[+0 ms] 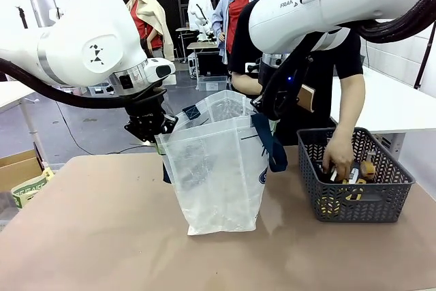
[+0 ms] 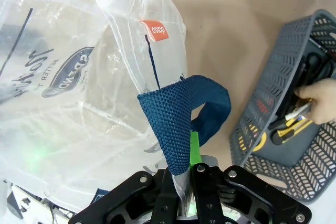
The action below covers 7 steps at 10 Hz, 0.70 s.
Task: Transfer purchased items from the store into the shopping bag.
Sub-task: Move the Reusable shopping bag to the right side of the table.
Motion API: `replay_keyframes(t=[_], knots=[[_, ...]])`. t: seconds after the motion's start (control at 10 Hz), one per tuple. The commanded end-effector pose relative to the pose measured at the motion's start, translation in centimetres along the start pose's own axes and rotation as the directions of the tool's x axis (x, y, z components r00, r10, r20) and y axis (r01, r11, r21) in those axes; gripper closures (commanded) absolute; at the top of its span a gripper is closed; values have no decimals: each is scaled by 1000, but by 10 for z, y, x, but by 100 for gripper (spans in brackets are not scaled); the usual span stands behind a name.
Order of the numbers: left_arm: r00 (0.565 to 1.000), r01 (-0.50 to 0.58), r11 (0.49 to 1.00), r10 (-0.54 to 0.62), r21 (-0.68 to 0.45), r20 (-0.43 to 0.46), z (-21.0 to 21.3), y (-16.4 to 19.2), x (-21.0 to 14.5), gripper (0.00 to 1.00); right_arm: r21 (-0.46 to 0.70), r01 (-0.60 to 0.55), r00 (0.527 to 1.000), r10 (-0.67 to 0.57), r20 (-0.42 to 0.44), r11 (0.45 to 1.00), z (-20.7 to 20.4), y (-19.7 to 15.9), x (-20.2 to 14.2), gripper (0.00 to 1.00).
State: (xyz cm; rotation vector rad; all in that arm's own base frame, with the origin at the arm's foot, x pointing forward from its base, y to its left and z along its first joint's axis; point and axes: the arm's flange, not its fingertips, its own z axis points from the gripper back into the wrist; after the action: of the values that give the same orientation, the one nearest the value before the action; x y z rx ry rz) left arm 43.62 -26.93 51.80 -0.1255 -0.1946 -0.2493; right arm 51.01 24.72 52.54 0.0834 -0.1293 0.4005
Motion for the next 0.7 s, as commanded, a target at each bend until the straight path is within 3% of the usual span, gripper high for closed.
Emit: replay_keyframes(t=[0.0,0.6], knots=[[1000,-10,1000,10,10,2,1,3,-4,100,0,2,1000,-2,0,1000,0,-3,0,100],[1000,-10,1000,10,10,2,1,3,-4,100,0,2,1000,-2,0,1000,0,-3,0,100]])
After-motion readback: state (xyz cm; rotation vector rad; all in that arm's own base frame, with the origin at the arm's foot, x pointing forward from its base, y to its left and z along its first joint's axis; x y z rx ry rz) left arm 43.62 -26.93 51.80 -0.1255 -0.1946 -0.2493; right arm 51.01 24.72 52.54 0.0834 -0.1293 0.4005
